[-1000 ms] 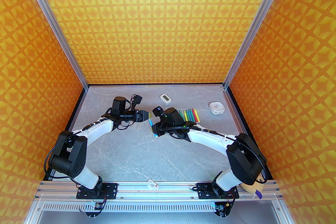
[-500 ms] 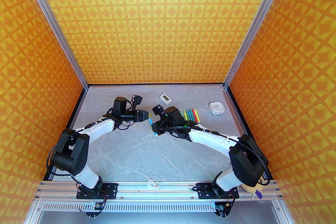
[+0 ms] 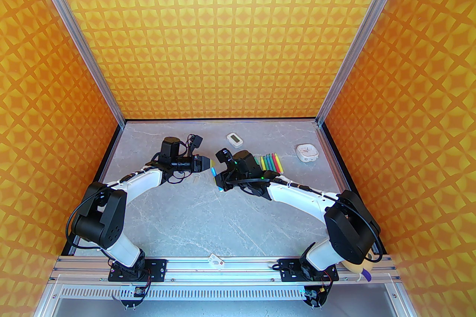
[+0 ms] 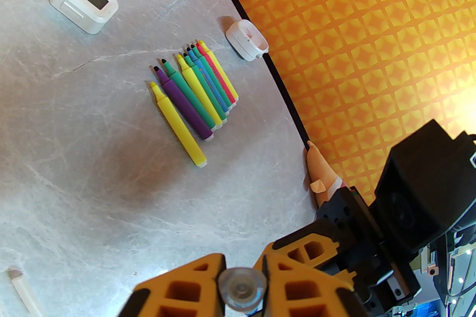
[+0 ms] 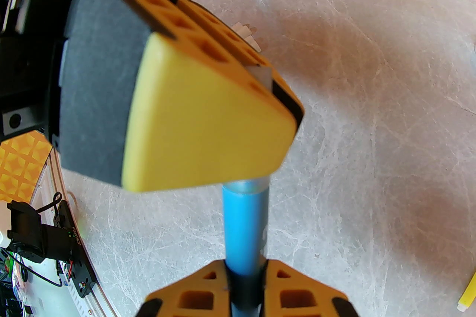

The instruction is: Open the pen caps

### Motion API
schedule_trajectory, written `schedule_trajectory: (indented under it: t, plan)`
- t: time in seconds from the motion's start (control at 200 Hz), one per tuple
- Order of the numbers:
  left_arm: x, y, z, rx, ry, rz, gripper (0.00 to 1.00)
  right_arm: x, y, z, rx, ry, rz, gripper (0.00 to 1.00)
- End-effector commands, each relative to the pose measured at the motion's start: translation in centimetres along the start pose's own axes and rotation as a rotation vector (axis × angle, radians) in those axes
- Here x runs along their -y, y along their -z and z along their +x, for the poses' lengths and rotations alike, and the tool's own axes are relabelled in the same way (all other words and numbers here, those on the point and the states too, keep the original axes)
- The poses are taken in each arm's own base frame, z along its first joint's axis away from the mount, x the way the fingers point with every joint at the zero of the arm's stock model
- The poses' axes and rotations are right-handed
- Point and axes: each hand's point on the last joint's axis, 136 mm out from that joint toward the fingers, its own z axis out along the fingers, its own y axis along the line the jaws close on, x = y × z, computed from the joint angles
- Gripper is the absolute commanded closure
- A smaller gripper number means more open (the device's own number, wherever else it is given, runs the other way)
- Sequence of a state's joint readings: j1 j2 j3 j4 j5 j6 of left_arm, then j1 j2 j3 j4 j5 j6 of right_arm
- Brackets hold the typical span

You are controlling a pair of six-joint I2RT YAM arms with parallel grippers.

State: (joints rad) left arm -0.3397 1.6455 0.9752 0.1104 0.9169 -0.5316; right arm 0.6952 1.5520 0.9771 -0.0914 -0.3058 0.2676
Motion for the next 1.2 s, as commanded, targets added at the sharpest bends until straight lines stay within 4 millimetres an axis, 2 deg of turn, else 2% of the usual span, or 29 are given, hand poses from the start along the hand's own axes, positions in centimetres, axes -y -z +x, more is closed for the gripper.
schedule_trajectory:
  t: [0.0,0.095,0.225,0.585,0.69,0.8,0.985,1.195]
  plan:
    - [0.3,-0.2,-0.4,0.001,-0.006,0.012,0.89,-0.5,0.7,-2.3,0.069,0.038,0.006,0.74]
    - [0.6,-0.2,-0.6,0.006,-0.004,0.018,0.92,-0.3,0.5,-2.3,0.072,0.04,0.011,0.66]
    - [1.0,-0.1,-0.9,0.007,0.001,0.032,0.93,-0.2,-0.2,-2.0,0.07,0.037,0.003,0.63]
    - [2.2,0.1,-1.4,0.017,0.006,0.082,0.95,-0.3,-0.9,-1.8,0.063,0.042,-0.02,0.63]
    - [2.2,0.2,-1.5,0.019,0.005,0.082,0.96,-0.3,-0.7,-1.9,0.068,0.045,-0.017,0.68]
    - [1.9,0.4,-1.7,0.026,0.013,0.075,1.0,-0.3,-0.5,-1.6,0.063,0.045,-0.015,0.8]
    - [1.1,1.3,-2.8,0.069,0.026,0.05,1.0,-0.5,0.0,-0.4,0.037,0.047,-0.028,0.97]
    - [-0.6,2.8,-4.6,0.147,0.049,-0.058,1.0,-1.2,0.5,1.7,-0.01,0.058,-0.081,1.0]
